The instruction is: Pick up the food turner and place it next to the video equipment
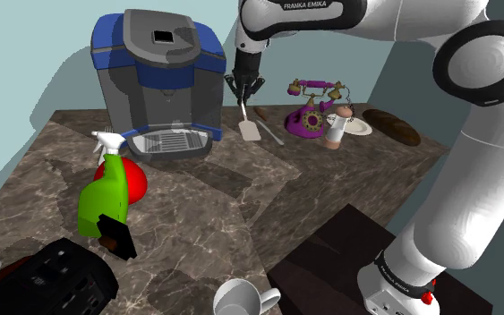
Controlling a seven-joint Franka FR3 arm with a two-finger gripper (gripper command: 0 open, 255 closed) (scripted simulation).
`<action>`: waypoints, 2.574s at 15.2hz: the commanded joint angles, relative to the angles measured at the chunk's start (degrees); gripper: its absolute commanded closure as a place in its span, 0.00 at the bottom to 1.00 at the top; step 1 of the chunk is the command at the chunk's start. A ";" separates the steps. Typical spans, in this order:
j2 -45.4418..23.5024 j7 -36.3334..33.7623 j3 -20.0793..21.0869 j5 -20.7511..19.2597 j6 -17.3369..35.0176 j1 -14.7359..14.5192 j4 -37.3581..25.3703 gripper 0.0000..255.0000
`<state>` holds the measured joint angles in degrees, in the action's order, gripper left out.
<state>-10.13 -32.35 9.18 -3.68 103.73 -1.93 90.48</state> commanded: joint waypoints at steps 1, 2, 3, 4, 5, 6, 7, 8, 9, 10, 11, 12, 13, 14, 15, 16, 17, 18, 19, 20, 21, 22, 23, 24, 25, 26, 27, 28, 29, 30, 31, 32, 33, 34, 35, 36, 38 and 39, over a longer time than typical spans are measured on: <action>0.02 0.02 0.03 0.02 -1.55 -0.05 -1.50 1.00; -0.04 0.04 0.04 0.02 -2.34 -0.07 -2.36 1.00; -0.05 0.05 0.05 0.02 -2.56 -0.08 -2.59 1.00; 1.23 -0.97 0.48 0.09 -2.17 -0.62 -0.89 1.00; 2.47 -2.01 0.92 0.18 -1.82 -1.18 0.73 1.00; 3.65 -3.05 1.37 0.28 -1.51 -1.74 2.25 1.00; 4.77 -4.11 1.84 0.38 -1.23 -2.31 3.68 1.00; 5.84 -5.19 2.33 0.49 -0.99 -2.88 5.02 1.00; 6.85 -6.28 2.84 0.60 -0.78 -3.45 6.27 1.00; 7.82 -7.38 3.37 0.73 -0.60 -4.02 7.44 1.00; 8.73 -8.49 3.92 0.86 -0.45 -4.59 8.53 1.00; 9.59 -9.62 4.48 0.99 -0.32 -5.18 9.55 1.00; 10.40 -10.76 5.04 1.13 -0.22 -5.77 10.49 1.00; 11.16 -11.91 5.63 1.27 -0.14 -6.36 11.35 1.00; 11.87 -13.08 6.23 1.42 -0.08 -6.95 12.15 1.00; 12.52 -14.26 6.86 1.56 -0.04 -7.53 12.87 1.00; 13.12 -15.46 7.50 1.71 -0.01 -8.12 13.52 1.00; 13.67 -16.67 8.16 1.85 -0.01 -8.72 14.10 1.00; 14.17 -17.89 8.82 1.99 -0.02 -9.32 14.61 1.00; 14.61 -19.13 9.49 2.13 -0.04 -9.92 15.05 1.00; 14.99 -20.39 10.18 2.26 -0.07 -10.52 15.43 1.00; 15.32 -21.66 10.89 2.38 -0.12 -11.12 15.74 1.00; 15.59 -22.95 11.61 2.49 -0.18 -11.73 15.98 1.00; 15.80 -24.26 12.33 2.58 -0.25 -12.33 16.15 1.00; 15.96 -25.58 13.07 2.66 -0.33 -12.95 16.26 1.00; 16.05 -26.92 13.82 2.72 -0.43 -13.55 16.30 1.00; 16.08 -28.28 14.59 2.76 -0.53 -14.16 16.27 1.00; 16.05 -29.66 15.36 2.78 -0.64 -14.77 16.18 1.00; 15.95 -31.05 16.15 2.77 -0.76 -15.38 16.02 1.00; 15.79 -32.47 16.94 2.73 -0.89 -15.99 15.80 1.00; 15.57 -33.91 17.74 2.65 -1.03 -16.61 15.51 1.00; 15.27 -35.36 18.55 2.54 -1.18 -17.24 15.15 1.00; 14.98 -36.56 19.22 2.43 -1.31 -17.74 14.81 1.00; 14.99 -36.59 19.22 2.43 -0.54 -17.75 15.59 1.00; 15.01 -36.63 19.23 2.43 0.23 -17.76 16.37 1.00; 14.99 -36.67 19.25 2.42 1.00 -17.76 17.13 1.00; 14.90 -36.77 19.28 2.37 2.53 -17.78 18.58 1.00; 14.84 -36.83 19.30 2.34 3.29 -17.80 19.29 1.00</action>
<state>4.62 -69.20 28.51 -1.38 106.13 -19.74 108.82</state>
